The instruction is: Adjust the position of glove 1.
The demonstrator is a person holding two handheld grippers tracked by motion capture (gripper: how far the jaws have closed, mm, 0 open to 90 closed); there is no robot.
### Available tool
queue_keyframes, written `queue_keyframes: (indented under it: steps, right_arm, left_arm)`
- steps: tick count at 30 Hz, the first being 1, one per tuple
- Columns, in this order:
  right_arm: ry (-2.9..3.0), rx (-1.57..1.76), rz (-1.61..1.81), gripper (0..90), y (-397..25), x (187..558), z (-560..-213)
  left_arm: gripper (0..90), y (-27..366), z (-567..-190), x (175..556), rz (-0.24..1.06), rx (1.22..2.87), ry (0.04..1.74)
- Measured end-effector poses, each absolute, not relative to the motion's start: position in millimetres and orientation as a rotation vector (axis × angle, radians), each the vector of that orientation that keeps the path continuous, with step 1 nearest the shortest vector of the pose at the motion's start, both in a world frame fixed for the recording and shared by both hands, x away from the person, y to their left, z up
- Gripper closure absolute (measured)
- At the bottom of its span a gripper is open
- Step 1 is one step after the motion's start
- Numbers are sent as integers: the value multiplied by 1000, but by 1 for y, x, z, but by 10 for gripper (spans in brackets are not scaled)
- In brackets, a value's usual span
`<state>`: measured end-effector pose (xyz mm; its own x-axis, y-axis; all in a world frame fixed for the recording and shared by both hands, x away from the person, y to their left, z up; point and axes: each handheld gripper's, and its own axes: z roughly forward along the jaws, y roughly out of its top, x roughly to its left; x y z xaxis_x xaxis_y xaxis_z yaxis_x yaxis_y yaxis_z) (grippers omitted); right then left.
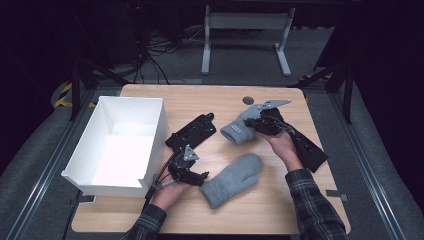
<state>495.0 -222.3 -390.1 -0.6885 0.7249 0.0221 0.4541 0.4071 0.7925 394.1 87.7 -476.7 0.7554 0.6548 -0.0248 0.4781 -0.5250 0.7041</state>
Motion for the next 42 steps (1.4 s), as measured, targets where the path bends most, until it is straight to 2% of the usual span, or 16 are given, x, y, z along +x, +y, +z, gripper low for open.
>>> queue_keyframes:
  steps: [15, 29, 42]
  right_arm:
    - [2287, 1017, 1212, 886, -241, 442, -373]
    - [2318, 1031, 1229, 885, -236, 403, -374]
    - [2368, 1015, 1253, 885, -214, 364, -381]
  left_arm:
    - [93, 88, -477, 395, 320, 2229, 844]
    - [93, 88, -477, 395, 320, 2228, 845]
    - [93, 88, -477, 395, 320, 2228, 844]
